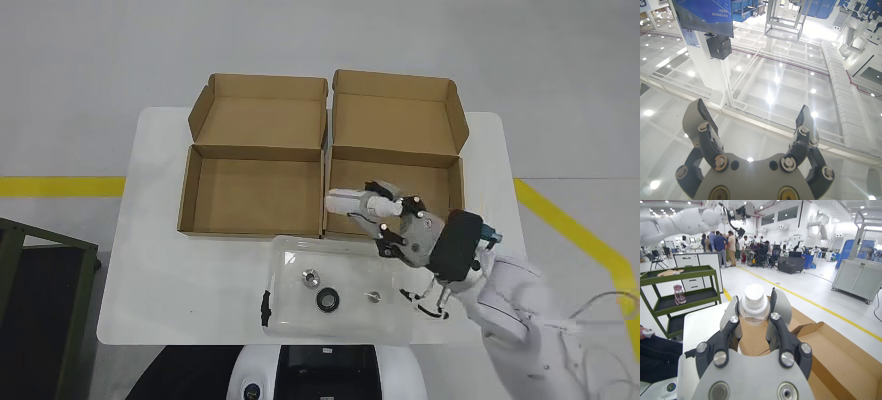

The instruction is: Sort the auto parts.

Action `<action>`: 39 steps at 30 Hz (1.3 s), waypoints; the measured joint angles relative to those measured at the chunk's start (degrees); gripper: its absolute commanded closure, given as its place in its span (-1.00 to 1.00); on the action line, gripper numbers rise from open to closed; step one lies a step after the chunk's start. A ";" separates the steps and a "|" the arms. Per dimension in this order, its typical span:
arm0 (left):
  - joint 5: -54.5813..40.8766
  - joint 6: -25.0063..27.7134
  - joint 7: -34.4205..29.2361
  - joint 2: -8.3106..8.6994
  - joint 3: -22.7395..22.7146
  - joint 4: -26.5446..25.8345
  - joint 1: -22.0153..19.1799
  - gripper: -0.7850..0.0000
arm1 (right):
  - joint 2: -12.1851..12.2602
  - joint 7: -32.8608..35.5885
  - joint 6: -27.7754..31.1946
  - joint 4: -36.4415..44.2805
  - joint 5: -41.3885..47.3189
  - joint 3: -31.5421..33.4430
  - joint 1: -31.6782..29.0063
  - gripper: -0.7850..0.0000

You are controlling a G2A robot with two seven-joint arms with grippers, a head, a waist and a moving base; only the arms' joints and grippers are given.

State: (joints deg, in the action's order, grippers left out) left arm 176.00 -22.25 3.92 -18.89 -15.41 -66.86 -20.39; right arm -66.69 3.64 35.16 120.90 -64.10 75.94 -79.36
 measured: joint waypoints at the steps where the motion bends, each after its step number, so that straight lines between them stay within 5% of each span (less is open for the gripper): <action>1: 0.00 0.00 0.00 0.00 0.00 0.00 0.00 -1.00 | -0.03 1.50 -0.33 -1.05 -0.14 -0.62 0.75 1.00; 22: 0.00 0.00 0.00 0.00 0.00 0.00 0.00 -1.00 | -1.41 17.74 -9.68 -20.59 -2.50 -8.40 14.92 1.00; 39: 0.00 0.00 0.00 0.00 0.00 0.00 0.00 -1.00 | -2.71 20.85 -13.37 -28.98 -3.59 -13.65 19.94 1.00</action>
State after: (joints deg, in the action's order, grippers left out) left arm 176.00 -22.25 3.92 -18.89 -15.41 -66.86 -20.39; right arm -69.41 24.49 21.79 91.93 -67.69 62.30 -59.43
